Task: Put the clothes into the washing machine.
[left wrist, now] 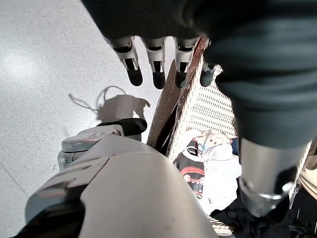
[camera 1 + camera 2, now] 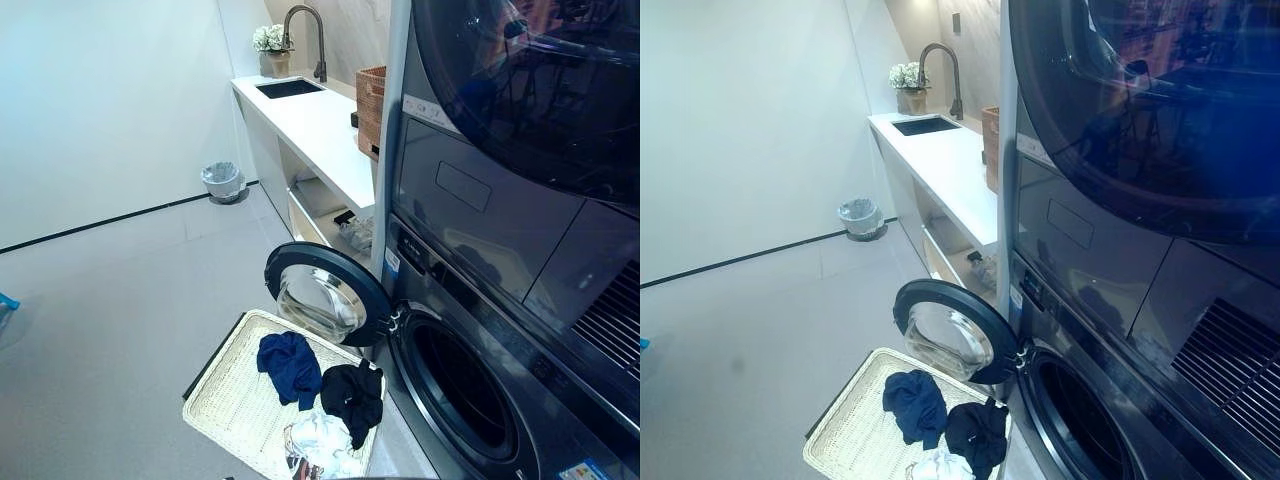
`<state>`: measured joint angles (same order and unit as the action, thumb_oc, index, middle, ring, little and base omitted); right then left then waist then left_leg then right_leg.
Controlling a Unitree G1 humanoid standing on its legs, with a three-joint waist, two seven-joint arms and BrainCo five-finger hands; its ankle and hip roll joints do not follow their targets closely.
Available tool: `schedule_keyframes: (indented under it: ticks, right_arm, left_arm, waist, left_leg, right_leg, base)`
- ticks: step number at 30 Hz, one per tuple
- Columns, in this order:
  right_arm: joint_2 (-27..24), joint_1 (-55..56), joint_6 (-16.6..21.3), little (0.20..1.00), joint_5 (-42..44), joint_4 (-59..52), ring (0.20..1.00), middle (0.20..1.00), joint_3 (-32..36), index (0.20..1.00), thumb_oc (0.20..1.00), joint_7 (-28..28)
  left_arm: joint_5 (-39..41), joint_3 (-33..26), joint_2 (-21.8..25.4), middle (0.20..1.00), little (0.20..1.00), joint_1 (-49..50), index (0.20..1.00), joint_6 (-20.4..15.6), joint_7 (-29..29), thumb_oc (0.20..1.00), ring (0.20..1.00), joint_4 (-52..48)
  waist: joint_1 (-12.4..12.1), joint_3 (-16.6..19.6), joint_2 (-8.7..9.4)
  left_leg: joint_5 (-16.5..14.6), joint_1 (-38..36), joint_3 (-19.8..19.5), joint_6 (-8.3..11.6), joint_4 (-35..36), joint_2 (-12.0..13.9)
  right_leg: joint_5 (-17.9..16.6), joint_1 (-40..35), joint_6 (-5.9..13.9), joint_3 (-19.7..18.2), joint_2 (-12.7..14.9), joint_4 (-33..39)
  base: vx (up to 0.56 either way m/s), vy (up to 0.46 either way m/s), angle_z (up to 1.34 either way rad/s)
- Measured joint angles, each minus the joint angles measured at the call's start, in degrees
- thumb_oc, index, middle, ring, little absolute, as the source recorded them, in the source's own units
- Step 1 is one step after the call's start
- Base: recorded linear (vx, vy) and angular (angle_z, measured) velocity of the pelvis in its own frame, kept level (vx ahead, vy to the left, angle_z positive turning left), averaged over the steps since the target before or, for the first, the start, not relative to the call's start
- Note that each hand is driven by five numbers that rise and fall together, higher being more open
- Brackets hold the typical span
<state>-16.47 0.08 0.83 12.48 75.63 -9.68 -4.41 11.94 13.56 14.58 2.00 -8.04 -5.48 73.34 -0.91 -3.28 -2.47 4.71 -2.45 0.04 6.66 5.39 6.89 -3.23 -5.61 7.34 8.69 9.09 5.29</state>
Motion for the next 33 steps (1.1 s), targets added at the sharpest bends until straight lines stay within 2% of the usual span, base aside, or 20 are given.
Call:
schedule_keyframes:
  ticks: [33]
  right_arm:
    - [0.0, -0.1, 0.0, 1.0, 0.0, 0.0, 1.0, 1.0, -0.2, 1.0, 1.0, 0.0]
  left_arm:
    - [0.1, 1.0, 0.0, 1.0, 1.0, -0.3, 1.0, -0.1, -1.2, 1.0, 1.0, 0.2]
  waist:
    - [-0.1, 0.7, 0.4]
  left_leg:
    - [-0.1, 0.1, 0.0, 0.11, 0.0, 0.1]
  right_leg:
    - [0.2, 0.4, 0.12, 0.0, 0.0, 0.1]
  base:
    - [0.0, 0.0, 0.0]
